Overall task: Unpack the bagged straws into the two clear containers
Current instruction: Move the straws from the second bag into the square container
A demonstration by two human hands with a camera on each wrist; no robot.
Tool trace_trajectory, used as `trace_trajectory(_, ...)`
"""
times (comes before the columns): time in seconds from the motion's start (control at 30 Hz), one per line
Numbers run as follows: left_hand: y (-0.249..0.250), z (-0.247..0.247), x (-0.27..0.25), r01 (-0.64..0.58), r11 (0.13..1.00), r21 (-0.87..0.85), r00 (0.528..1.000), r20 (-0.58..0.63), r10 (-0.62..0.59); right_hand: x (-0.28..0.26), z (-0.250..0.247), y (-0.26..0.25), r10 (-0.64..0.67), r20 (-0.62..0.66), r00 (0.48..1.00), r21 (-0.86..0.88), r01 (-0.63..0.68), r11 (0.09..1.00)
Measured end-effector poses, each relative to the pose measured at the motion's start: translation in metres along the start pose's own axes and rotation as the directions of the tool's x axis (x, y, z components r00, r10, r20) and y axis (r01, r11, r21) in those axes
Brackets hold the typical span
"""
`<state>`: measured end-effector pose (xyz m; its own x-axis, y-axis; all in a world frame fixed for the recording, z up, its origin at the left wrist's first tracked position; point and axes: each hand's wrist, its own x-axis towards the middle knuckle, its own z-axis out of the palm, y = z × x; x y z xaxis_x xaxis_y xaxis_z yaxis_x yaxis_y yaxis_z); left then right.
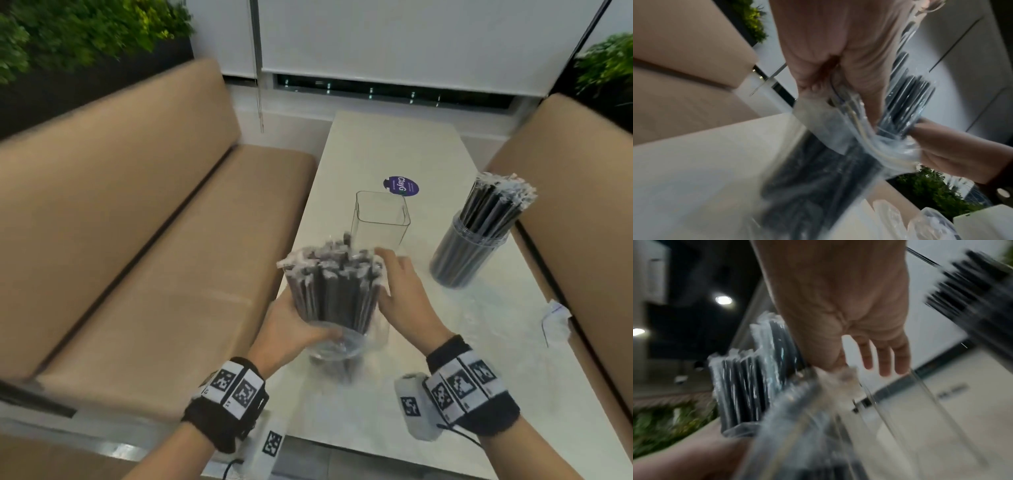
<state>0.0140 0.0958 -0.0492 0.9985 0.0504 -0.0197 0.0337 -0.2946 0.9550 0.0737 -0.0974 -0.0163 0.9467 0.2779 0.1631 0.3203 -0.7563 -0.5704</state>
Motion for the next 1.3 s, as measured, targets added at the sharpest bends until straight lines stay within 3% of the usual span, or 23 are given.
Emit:
trace_trajectory(0.07, 0.014, 0.0, 0.006, -0.076, 0.997, -0.003, 0.99, -0.118, 0.075, 0.001, -0.016, -0.009, -0.217, -0.043, 0.975, -0.013, 0.216, 0.976)
trace_trajectory(0.1, 0.019, 0.002, 0.009, -0.109, 0.994, -0.019, 0.98, -0.171, 0.104, 0.0, -0.023, -0.014, -0.258, -0.012, 0.966, 0.124, 0.258, 0.958)
trace_trajectory(0.17, 0.022, 0.011, 0.015, -0.146, 0.987, -0.062, 0.964, -0.234, 0.127, -0.001, -0.029, -0.021, -0.265, 0.113, 0.958, 0.472, 0.183, 0.863)
trace_trajectory(0.27, 0.011, 0.032, 0.017, -0.093, 0.99, -0.102, 0.967, -0.246, 0.066, 0.001, -0.016, -0.013, -0.088, 0.082, 0.993, 0.638, 0.016, 0.77)
trace_trajectory(0.4, -0.004, 0.048, 0.02, -0.022, 0.993, -0.117, 0.97, -0.245, -0.007, 0.004, -0.003, -0.006, 0.081, -0.115, 0.99, 0.604, 0.005, 0.797)
trace_trajectory(0.57, -0.003, 0.046, 0.04, -0.004, 0.997, -0.072, 0.987, -0.161, -0.008, 0.023, -0.03, -0.009, 0.085, -0.265, 0.961, 0.643, 0.11, 0.758)
trace_trajectory(0.83, 0.006, 0.045, 0.058, 0.017, 0.998, -0.064, 0.995, -0.099, -0.023, 0.061, -0.092, -0.024, 0.123, -0.403, 0.907, 0.654, 0.191, 0.732)
trace_trajectory(0.97, 0.012, 0.043, 0.062, 0.023, 0.997, -0.075, 0.996, -0.089, -0.029, 0.077, -0.113, -0.021, 0.131, -0.375, 0.918, 0.712, 0.195, 0.675)
trace_trajectory(1.1, 0.012, 0.042, 0.067, 0.005, 0.999, -0.05, 0.998, -0.056, -0.008, 0.078, -0.109, -0.009, 0.15, -0.35, 0.925, 0.713, 0.159, 0.683)
trace_trajectory(1.3, 0.015, 0.044, 0.072, -0.02, 1.0, -0.023, 1.0, 0.001, 0.02, 0.073, -0.083, 0.011, 0.228, -0.188, 0.955, 0.757, -0.007, 0.653)
